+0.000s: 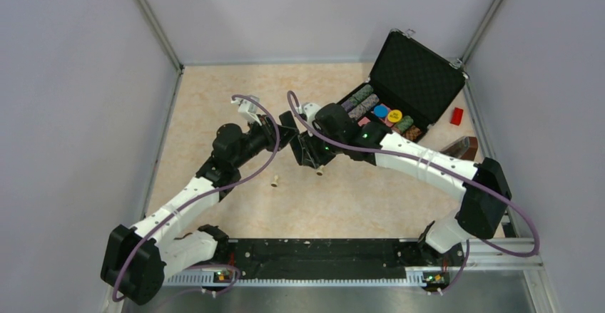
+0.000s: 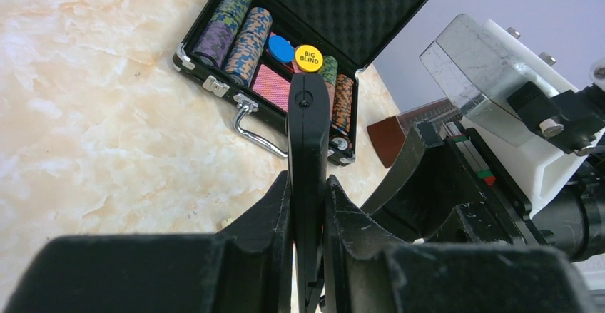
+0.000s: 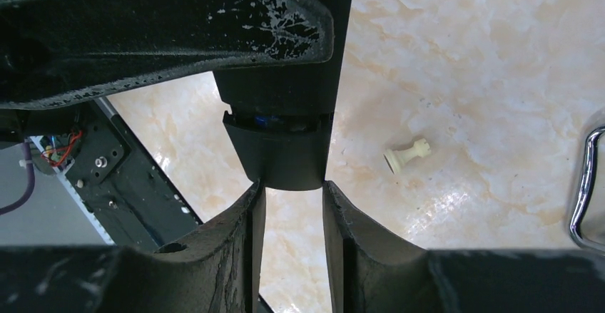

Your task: Load the batteries into the remote control

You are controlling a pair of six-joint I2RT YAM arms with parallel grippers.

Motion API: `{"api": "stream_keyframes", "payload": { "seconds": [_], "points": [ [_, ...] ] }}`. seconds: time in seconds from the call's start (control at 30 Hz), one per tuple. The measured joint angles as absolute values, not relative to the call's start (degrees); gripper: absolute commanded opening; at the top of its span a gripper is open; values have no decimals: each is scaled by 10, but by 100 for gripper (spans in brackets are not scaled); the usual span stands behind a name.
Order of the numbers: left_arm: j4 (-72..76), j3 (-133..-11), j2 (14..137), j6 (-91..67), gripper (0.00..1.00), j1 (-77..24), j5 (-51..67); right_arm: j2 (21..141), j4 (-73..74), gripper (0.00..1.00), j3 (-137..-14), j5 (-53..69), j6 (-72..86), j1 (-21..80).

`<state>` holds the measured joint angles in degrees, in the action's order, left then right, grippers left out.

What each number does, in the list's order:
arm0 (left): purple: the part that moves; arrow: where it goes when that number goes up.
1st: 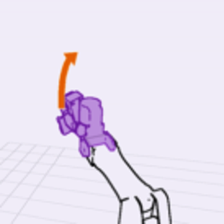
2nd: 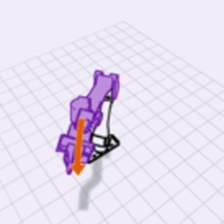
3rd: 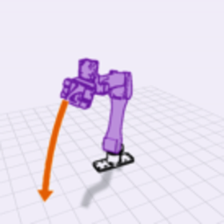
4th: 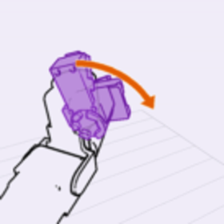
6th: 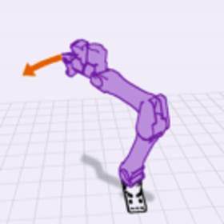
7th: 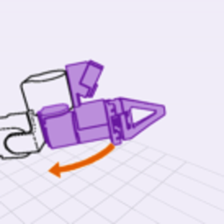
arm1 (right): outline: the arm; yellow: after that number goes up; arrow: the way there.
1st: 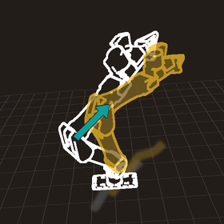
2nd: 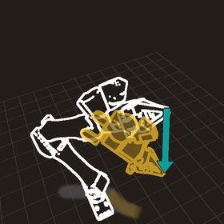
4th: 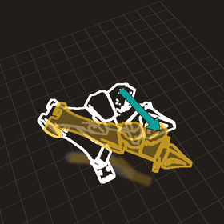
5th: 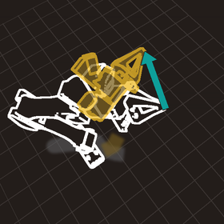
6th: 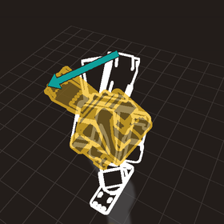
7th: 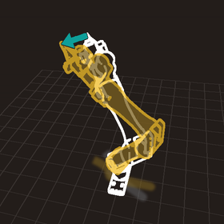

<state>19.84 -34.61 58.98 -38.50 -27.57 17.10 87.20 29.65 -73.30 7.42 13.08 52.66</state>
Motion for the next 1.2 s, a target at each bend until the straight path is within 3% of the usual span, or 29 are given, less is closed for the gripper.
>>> {"api": "stream_keyframes", "payload": {
  "seconds": [0.67, 1.2],
  "points": [
    [183, -346, 582, -386, 0, -275, 168, 876, 291, 34, -733, 66, 161, 527],
    [163, -346, 567, -391, 0, -274, 159, 875, 287, 42, -733, 47, 198, 528]
  ]
}}
